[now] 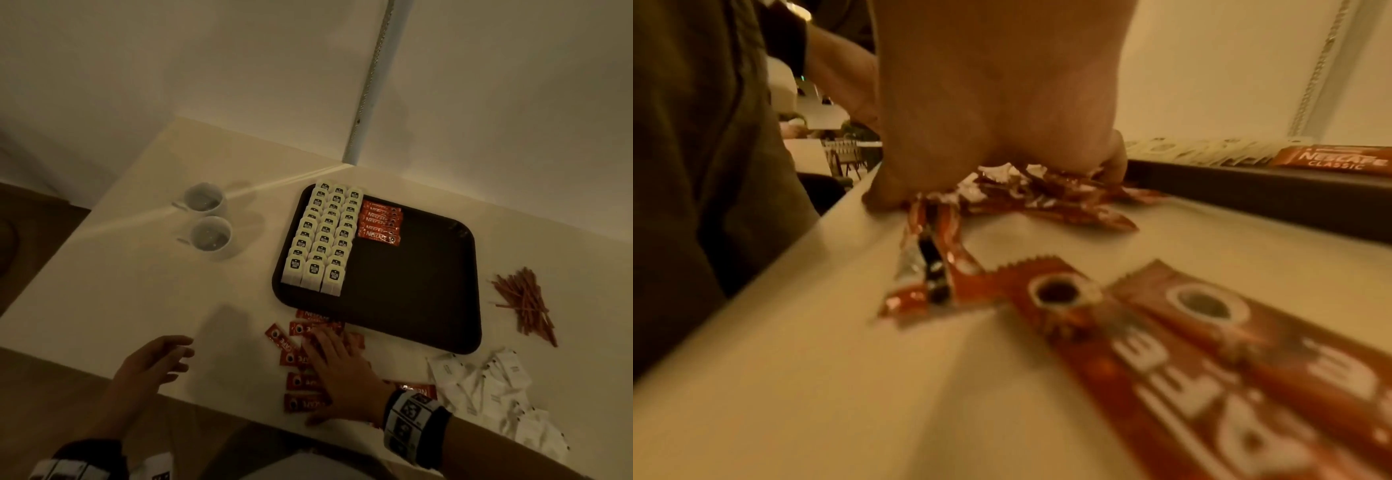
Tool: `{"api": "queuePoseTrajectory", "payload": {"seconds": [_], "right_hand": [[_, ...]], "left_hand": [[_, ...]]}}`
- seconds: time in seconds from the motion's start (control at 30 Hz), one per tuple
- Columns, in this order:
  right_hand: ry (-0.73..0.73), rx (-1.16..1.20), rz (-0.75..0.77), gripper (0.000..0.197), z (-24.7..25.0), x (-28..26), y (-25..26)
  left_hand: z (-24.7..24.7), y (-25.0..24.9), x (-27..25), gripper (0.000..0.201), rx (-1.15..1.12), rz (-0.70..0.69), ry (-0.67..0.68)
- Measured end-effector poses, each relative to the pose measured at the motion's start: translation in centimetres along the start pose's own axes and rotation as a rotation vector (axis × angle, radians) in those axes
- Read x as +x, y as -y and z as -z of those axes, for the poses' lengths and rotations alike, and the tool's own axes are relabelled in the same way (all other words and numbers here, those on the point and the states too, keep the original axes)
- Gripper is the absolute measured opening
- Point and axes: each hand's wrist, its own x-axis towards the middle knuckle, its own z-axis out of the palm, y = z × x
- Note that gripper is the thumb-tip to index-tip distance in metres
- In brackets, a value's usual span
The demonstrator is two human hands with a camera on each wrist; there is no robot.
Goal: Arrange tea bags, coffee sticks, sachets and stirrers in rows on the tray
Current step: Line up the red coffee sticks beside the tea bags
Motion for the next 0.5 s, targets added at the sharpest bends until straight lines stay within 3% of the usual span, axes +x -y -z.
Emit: {"api": "queuePoseTrajectory", "payload": {"seconds": [0.13, 0.23, 0.33, 0.5], "right_hand": [[-0.045, -0.025, -0.006, 0.084, -0.8, 1.1, -0.5], [-0.041, -0.005, -0.022, 0.081, -0.7, 1.5, -0.4], [-0.081, 0.007, -0.041, 0.064, -0.4, 1.8, -0.2], [-0.159, -0.001, 0.041, 0.054, 0.3, 2.1, 0.2]], "left_hand": [[0.3, 0.5, -0.1, 0.017, 0.007, -0.011, -0.002], [0.3, 0.6, -0.2, 0.017, 0.010, -0.005, 0.002], [0.4, 0.4, -0.4, 0.018, 0.000, -0.012, 0.006], [0.5, 0.3, -0.5, 0.018, 0.011, -0.035, 0.019]]}}
